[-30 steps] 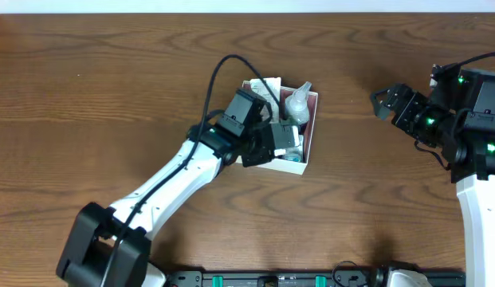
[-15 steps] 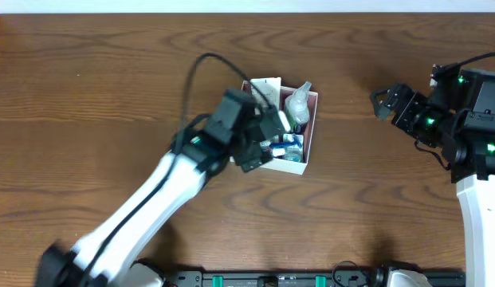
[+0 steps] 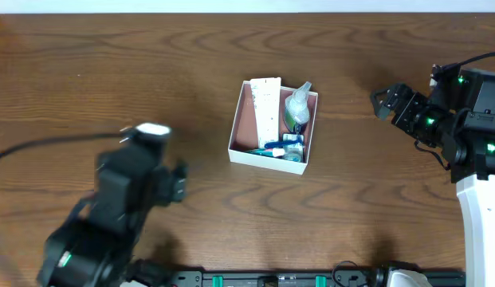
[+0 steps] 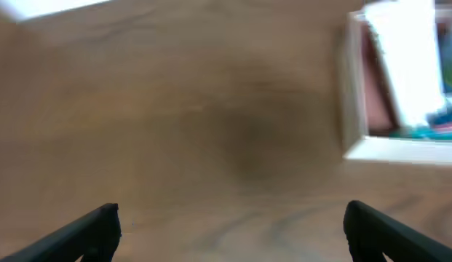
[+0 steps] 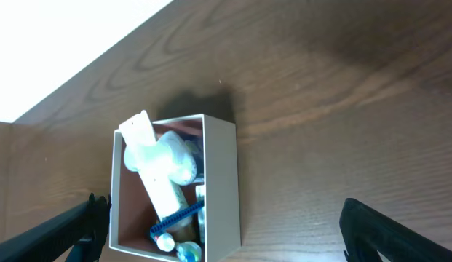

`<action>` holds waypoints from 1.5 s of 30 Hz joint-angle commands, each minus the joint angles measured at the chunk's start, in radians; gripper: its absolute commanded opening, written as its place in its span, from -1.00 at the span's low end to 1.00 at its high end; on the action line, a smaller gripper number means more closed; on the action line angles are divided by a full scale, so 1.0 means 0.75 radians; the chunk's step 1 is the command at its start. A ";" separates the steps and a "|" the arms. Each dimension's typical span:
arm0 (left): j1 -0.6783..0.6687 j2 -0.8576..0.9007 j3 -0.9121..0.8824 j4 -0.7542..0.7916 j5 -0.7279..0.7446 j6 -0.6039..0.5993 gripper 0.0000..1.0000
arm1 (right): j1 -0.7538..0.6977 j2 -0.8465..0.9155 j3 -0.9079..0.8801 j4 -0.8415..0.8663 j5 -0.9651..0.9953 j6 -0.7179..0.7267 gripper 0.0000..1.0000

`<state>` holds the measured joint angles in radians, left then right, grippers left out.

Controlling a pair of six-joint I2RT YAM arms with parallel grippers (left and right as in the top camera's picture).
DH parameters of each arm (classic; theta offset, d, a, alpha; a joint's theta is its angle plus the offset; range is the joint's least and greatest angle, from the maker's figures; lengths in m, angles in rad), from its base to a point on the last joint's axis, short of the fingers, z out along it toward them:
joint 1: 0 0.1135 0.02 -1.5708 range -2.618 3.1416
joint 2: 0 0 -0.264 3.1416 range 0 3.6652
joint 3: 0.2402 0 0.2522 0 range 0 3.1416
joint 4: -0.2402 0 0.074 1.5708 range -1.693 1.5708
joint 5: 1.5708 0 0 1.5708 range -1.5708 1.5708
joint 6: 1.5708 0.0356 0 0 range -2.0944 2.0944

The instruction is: Pack container

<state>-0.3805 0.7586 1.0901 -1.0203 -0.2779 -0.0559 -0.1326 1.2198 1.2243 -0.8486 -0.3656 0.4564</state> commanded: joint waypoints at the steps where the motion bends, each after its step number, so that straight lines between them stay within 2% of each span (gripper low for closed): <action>1: 0.089 -0.131 0.010 -0.066 -0.101 -0.185 0.96 | -0.006 -0.009 0.018 -0.002 0.004 0.009 0.98; 8: 0.140 -0.295 0.010 -0.185 -0.096 -0.253 0.96 | -0.006 -0.009 0.018 -0.002 0.004 0.009 0.98; 28: 0.140 -0.300 0.010 -0.195 -0.096 -0.253 0.96 | -0.001 -0.048 0.005 -0.019 0.004 0.009 0.99; 30: 0.140 -0.300 0.010 -0.195 -0.096 -0.253 0.96 | 0.016 -0.110 -0.018 -0.027 0.038 -0.033 0.98; 34: 0.140 -0.300 0.010 -0.195 -0.096 -0.253 0.96 | 0.070 -0.349 -0.166 0.022 0.242 -0.272 0.98; 40: 0.140 -0.300 0.010 -0.195 -0.096 -0.253 0.96 | 0.128 -0.803 -0.579 0.258 0.243 -0.503 0.99; 45: 0.140 -0.300 0.010 -0.195 -0.096 -0.253 0.96 | 0.129 -1.175 -0.928 0.285 0.243 -0.584 0.99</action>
<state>-0.2813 0.5346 1.0901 -1.1641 -0.3408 -0.2363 -0.0452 0.4347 0.6415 -0.6357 -0.2039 0.1066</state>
